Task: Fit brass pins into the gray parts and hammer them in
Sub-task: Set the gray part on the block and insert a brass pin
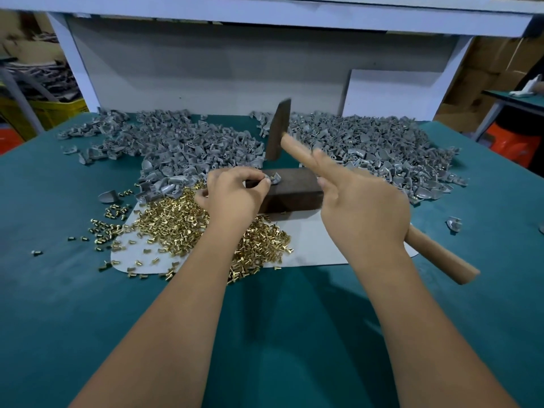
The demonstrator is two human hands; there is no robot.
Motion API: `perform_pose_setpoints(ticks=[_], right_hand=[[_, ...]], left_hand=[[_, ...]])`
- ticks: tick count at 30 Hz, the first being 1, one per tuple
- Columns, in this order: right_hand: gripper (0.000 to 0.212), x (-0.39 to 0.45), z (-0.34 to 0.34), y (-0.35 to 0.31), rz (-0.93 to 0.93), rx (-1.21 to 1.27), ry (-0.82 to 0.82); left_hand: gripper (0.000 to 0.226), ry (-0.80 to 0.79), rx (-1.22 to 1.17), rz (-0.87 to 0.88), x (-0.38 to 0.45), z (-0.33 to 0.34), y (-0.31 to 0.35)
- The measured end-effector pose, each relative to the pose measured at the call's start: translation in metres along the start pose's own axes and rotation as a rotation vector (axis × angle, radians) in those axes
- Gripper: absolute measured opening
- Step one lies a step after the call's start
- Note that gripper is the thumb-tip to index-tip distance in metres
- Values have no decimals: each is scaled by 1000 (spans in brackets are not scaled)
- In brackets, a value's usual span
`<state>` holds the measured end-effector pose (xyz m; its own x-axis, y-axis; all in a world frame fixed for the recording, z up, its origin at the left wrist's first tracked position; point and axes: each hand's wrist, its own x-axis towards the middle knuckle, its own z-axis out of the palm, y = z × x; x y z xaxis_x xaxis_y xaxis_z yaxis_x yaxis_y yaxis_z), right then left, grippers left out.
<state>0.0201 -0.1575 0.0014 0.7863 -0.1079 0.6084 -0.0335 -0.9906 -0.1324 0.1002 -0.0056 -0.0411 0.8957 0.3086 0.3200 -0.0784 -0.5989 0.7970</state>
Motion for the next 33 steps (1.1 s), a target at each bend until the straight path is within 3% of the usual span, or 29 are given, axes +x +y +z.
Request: perform_pose_setpoints(ticks=[6, 9, 13, 17, 20, 22, 26, 31, 33], right_hand=[[41, -1, -2, -2, -1, 14, 24], [42, -2, 1, -2, -23, -28, -46], [41, 0, -2, -2, 30, 45, 58], [44, 0, 2, 2, 25, -23, -74], [41, -1, -1, -1, 56, 31, 15], [40, -1, -3, -2, 43, 62, 68], [44, -2, 0, 0, -17, -31, -86], [41, -1, -2, -2, 34, 57, 78], [42, 0, 0, 1, 19, 30, -3]], left_hand=[[20, -10, 7, -8, 1, 0, 0], [14, -21, -35, -22, 0, -1, -1], [14, -4, -6, 5, 0, 0, 1], [12, -39, -39, -11, -1, -2, 0], [3, -16, -28, -26, 0, 0, 1], [7, -8, -13, -12, 0, 0, 1], [10, -45, -60, -21, -1, -1, -1], [5, -10, -5, 0, 1, 0, 0], [14, -28, -13, -2, 0, 0, 0]])
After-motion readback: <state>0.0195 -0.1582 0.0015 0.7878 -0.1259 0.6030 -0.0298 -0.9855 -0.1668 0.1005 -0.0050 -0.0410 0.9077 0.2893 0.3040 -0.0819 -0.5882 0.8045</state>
